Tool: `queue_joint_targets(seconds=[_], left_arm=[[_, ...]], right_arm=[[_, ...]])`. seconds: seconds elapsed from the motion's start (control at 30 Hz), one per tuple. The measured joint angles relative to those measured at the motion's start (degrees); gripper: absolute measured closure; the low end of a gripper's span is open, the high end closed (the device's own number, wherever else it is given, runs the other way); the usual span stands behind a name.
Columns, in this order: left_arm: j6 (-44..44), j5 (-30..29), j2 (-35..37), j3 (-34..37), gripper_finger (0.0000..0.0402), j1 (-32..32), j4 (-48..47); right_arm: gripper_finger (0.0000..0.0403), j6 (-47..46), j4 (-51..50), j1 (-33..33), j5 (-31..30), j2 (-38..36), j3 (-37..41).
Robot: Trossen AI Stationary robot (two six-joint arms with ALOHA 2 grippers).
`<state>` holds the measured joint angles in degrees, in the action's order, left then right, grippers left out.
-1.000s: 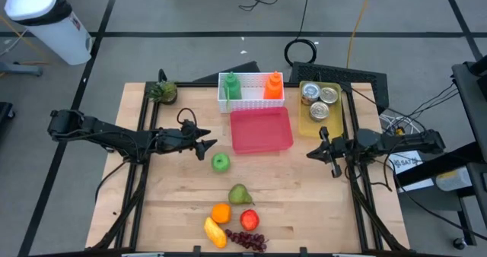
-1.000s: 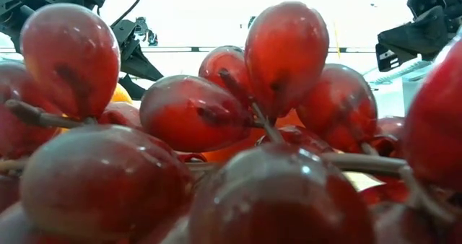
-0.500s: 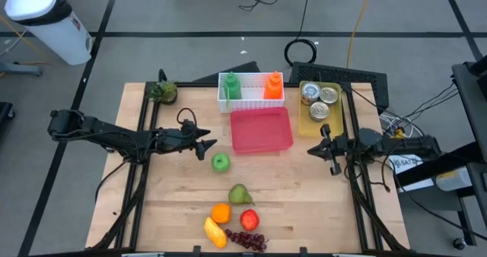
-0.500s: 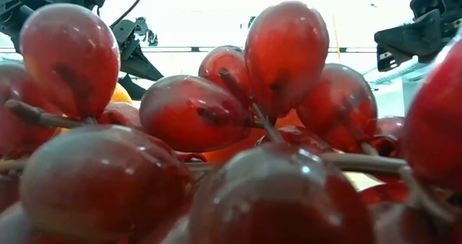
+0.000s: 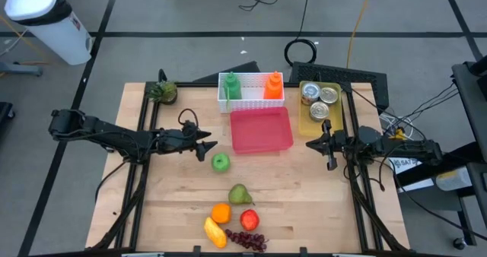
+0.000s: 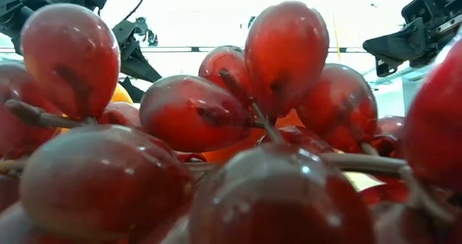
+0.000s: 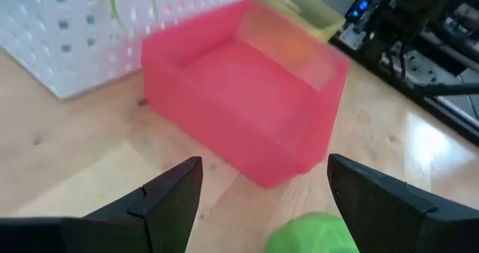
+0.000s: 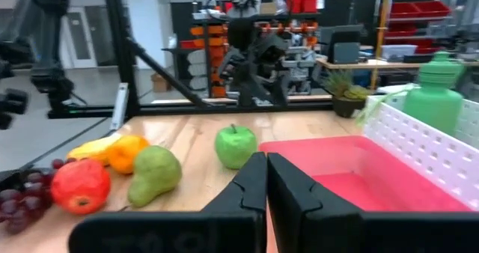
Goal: Pick & Place Food Item
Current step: Put the green apple into the red bin
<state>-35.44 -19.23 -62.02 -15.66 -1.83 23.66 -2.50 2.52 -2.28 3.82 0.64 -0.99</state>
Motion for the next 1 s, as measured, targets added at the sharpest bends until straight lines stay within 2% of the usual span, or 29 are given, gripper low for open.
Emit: queue_joint_targets(seconds=[0.23,0.37,0.43,0.5,0.6,0.7,0.83,0.93,1.0], left_arm=[[2.80,7.12,-0.63,-0.18,0.0101,-2.58,0.36],[8.02,8.44,-0.63,-4.11,0.0101,-5.37,-1.19],[11.41,9.12,-0.63,-9.23,0.0101,-6.59,-7.23],[14.04,7.66,-0.71,-16.44,0.0100,-7.53,-18.66],[16.82,1.64,-3.74,-28.27,0.0101,-8.83,-38.13],[18.85,1.41,-7.51,-36.76,0.0101,-10.26,-52.65],[21.79,2.71,-12.36,-41.22,0.0101,-11.97,-58.53],[33.31,2.41,-15.39,-41.24,0.0101,-12.71,-58.30],[36.50,2.18,-17.09,-41.27,0.0101,-12.97,-57.88]], right_arm=[[0.0403,0.35,-0.02,0.00,-0.80,0.18,0.05],[0.0403,0.35,0.09,0.00,-0.79,0.18,0.11],[0.0403,0.36,0.13,0.00,-0.79,0.18,0.11],[0.0403,0.37,0.15,0.00,-0.79,0.18,0.13],[0.0403,0.37,0.20,0.00,-0.79,0.18,0.13],[0.0403,0.37,0.22,0.00,-0.79,0.18,0.13],[0.0403,0.37,0.40,0.00,-0.77,0.18,0.13],[0.0403,0.37,0.57,0.00,-0.75,0.18,0.13],[0.0403,0.37,0.59,0.00,-0.75,0.20,0.13]])
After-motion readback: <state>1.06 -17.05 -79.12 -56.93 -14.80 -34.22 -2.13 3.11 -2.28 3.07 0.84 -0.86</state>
